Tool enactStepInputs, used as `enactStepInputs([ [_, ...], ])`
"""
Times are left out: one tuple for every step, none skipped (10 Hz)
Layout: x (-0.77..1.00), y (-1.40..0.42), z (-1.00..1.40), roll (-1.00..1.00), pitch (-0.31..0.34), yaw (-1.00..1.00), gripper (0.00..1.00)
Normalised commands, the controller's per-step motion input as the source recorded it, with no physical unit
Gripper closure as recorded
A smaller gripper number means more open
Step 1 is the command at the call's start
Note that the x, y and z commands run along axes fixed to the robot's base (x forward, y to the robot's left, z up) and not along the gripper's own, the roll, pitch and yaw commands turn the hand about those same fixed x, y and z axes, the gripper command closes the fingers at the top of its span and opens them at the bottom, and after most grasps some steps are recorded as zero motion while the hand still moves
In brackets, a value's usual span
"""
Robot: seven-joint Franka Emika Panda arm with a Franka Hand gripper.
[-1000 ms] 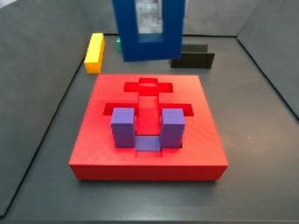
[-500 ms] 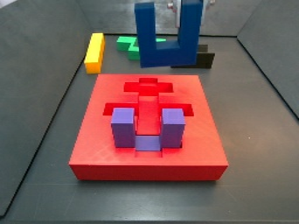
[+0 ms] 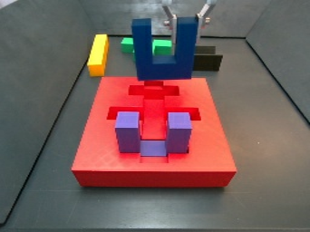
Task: Pick up the blue object. Move up. Move to above the board. Insert the blue object.
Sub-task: Insert the blue object.
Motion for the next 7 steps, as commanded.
enactStepInputs([
  [-0.09,-0.11,0.00,0.30,0.033,-0.32,1.00],
  [-0.06,-0.02,-0.02,0.12,0.001,-0.16,1.00],
  [0.00,0.00,-0.22,0.05,0.000,0.00,1.00],
  [0.00,0.06,-0.40,0.00,0.000,0.13,1.00],
  [0.00,0.05,-0.31,-0.06,0.000,0.28,1.00],
  [0.00,0.00,-0.20,-0.08,0.000,0.35,1.00],
  [0.04,0.00,-0.13,-0.11,0.000,0.40,1.00],
])
